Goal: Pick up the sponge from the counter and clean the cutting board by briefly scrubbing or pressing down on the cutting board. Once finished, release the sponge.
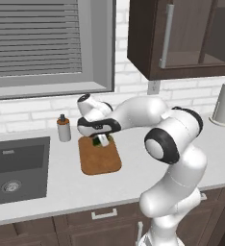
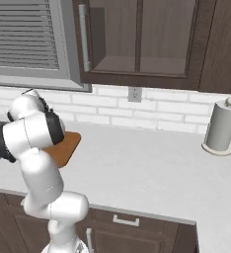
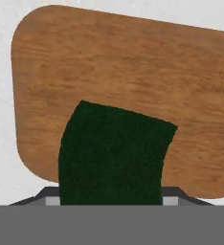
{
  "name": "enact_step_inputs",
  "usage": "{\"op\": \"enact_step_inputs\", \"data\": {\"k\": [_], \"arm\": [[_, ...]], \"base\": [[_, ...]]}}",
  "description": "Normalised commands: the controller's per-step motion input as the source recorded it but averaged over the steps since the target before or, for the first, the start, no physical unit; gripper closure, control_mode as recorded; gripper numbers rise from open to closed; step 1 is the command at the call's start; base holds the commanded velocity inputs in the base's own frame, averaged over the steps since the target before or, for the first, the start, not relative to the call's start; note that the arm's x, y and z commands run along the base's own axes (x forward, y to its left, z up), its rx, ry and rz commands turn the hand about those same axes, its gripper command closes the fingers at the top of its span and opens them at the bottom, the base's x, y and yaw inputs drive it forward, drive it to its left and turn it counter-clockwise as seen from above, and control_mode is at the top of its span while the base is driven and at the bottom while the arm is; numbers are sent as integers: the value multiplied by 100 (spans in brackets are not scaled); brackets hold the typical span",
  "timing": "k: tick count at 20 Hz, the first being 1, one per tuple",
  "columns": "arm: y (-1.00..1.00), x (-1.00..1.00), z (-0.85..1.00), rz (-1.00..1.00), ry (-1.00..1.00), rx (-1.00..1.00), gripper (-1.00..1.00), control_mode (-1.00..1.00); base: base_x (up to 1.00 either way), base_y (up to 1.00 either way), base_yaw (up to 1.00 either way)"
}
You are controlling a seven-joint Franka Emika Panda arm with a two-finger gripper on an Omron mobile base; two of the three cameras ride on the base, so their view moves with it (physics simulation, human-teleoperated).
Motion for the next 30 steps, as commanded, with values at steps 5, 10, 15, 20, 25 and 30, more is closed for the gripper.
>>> {"op": "enact_step_inputs", "data": {"k": [5, 10, 15, 20, 25, 30], "arm": [[22, 50, 0, 0, 0, -7, 100, -100], [28, 24, -14, 0, 0, -4, 100, -100], [21, 31, -35, 0, 0, 0, 100, -100], [3, 32, -37, 0, 0, 0, 100, -100], [0, 24, -38, 0, 0, 0, 100, -100], [0, 10, -32, 0, 0, 0, 100, -100]], "base": [[0, 0, 0], [0, 0, 0], [0, 0, 0], [0, 0, 0], [0, 0, 0], [0, 0, 0]]}}
